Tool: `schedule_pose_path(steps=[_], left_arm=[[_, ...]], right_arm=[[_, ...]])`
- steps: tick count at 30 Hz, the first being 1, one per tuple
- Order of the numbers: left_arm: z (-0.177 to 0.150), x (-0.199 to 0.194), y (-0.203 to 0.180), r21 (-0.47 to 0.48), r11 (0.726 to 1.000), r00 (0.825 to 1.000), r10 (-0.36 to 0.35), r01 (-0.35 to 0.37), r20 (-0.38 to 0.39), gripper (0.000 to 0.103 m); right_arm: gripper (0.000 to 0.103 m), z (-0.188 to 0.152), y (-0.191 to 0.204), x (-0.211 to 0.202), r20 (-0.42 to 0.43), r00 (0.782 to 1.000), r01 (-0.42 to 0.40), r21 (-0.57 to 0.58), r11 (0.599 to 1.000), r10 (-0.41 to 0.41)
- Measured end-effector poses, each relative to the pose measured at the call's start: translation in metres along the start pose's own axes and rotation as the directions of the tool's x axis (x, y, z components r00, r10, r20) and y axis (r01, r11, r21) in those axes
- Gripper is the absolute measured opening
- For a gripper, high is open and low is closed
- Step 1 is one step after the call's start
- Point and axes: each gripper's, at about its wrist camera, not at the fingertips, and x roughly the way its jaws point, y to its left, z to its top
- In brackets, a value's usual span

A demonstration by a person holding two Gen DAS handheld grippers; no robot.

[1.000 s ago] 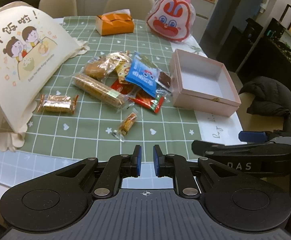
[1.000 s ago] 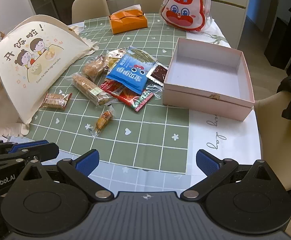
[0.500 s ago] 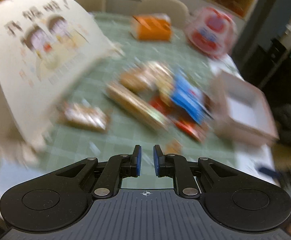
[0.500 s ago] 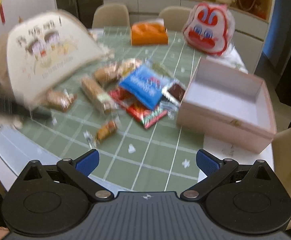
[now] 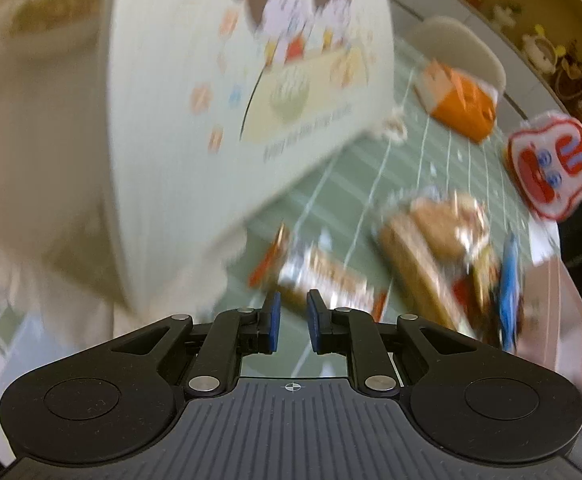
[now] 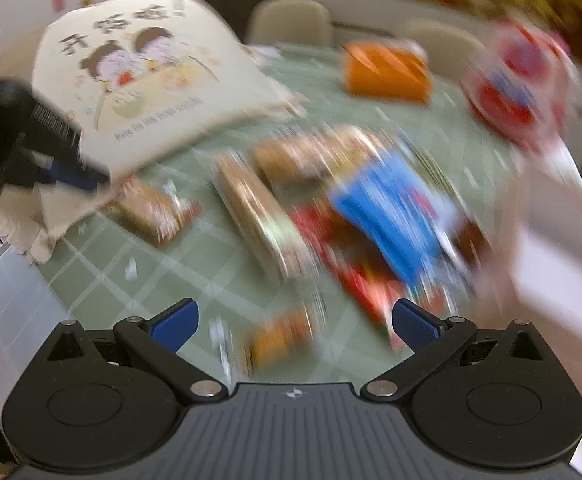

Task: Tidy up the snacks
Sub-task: 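Reach the left tool to the wrapped wafer bar and close on it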

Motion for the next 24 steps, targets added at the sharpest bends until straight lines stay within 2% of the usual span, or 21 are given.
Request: schedule_pose_path(steps=[4, 6, 10, 11, 14, 16, 17, 20, 22, 24], left_arm=[[-0.014, 0.011, 0.022, -0.098, 0.992, 0.996, -0.083, 0.079, -0.041, 0.017], [-0.014, 0.013, 0.03, -0.126, 0.987, 0.994, -0.105, 0.101, -0.026, 0.017], [0.001, 0.018, 0.033, -0.13, 0.984, 0.992, -0.121, 0.125, 0.038, 0.017], [0.005, 0.021, 0.031, -0.119, 0.986, 0.992, -0.114, 0.119, 0.045, 0.017], [0.012, 0.028, 0.021, -0.074, 0.99, 0.992, -0.118, 0.122, 0.047, 0.018], [0.015, 0.035, 0.008, 0.006, 0.993, 0.993, -0.116, 0.116, 0.031, 0.018], [0.015, 0.039, 0.001, 0.052, 0.992, 0.993, -0.114, 0.113, 0.025, 0.019], [0.017, 0.046, -0.02, 0.2, 0.977, 0.996, -0.087, 0.079, 0.03, 0.024], [0.017, 0.044, -0.029, 0.253, 0.967, 0.998, -0.05, 0.039, 0.036, 0.025], [0.017, 0.04, -0.034, 0.27, 0.963, 0.999, -0.029, 0.016, 0.044, 0.025]], right_arm=[[0.096, 0.045, 0.017, 0.048, -0.006, 0.988, -0.155, -0.09, 0.984, 0.155], [0.096, 0.059, 0.033, 0.07, -0.027, 0.968, -0.25, -0.156, 0.956, 0.249], [0.096, 0.062, 0.065, 0.091, -0.043, 0.942, -0.33, -0.29, 0.898, 0.332], [0.096, 0.062, 0.068, 0.093, -0.065, 0.931, -0.362, -0.286, 0.887, 0.359], [0.096, 0.053, 0.071, 0.092, -0.13, 0.878, -0.478, -0.199, 0.856, 0.46], [0.094, 0.043, 0.071, 0.081, -0.147, 0.848, -0.529, -0.172, 0.831, 0.509], [0.094, 0.037, 0.071, 0.075, -0.149, 0.851, -0.525, -0.171, 0.834, 0.504], [0.094, 0.023, 0.056, 0.053, -0.111, 0.894, -0.447, -0.167, 0.879, 0.434], [0.096, 0.021, 0.043, 0.038, -0.03, 0.94, -0.341, -0.163, 0.926, 0.34], [0.097, 0.02, 0.036, 0.031, 0.042, 0.979, -0.189, -0.196, 0.962, 0.201]])
